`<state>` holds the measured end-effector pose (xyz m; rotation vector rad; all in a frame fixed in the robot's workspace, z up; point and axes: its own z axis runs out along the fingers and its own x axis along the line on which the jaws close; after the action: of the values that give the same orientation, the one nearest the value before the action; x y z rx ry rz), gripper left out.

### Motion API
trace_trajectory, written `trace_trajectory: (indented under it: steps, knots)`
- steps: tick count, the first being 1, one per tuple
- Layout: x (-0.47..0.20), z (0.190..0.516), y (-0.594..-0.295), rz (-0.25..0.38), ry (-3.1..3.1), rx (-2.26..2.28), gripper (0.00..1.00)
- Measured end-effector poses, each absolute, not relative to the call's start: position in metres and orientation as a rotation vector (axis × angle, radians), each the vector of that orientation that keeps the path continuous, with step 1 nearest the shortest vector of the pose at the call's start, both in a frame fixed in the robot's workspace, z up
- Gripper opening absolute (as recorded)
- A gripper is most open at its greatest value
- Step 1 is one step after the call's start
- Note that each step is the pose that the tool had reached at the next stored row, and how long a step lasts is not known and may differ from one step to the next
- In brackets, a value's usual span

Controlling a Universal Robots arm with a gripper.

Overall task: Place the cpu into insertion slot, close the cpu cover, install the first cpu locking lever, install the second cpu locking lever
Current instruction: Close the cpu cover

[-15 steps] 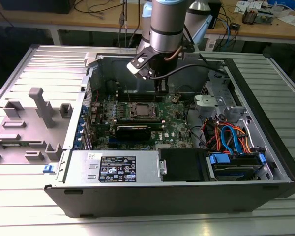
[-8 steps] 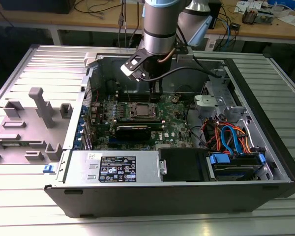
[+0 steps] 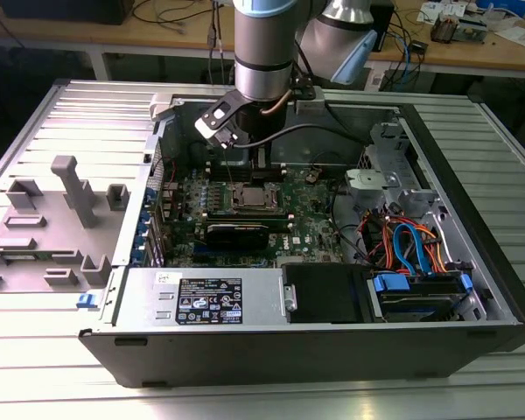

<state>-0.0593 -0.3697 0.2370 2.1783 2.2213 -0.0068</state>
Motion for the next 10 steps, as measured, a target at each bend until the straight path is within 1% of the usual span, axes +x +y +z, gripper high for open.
trace_trajectory:
  steps: [10]
  knots:
    - [-0.0608,0.2358,-0.3698,-0.007,2.222,2.178,0.11]
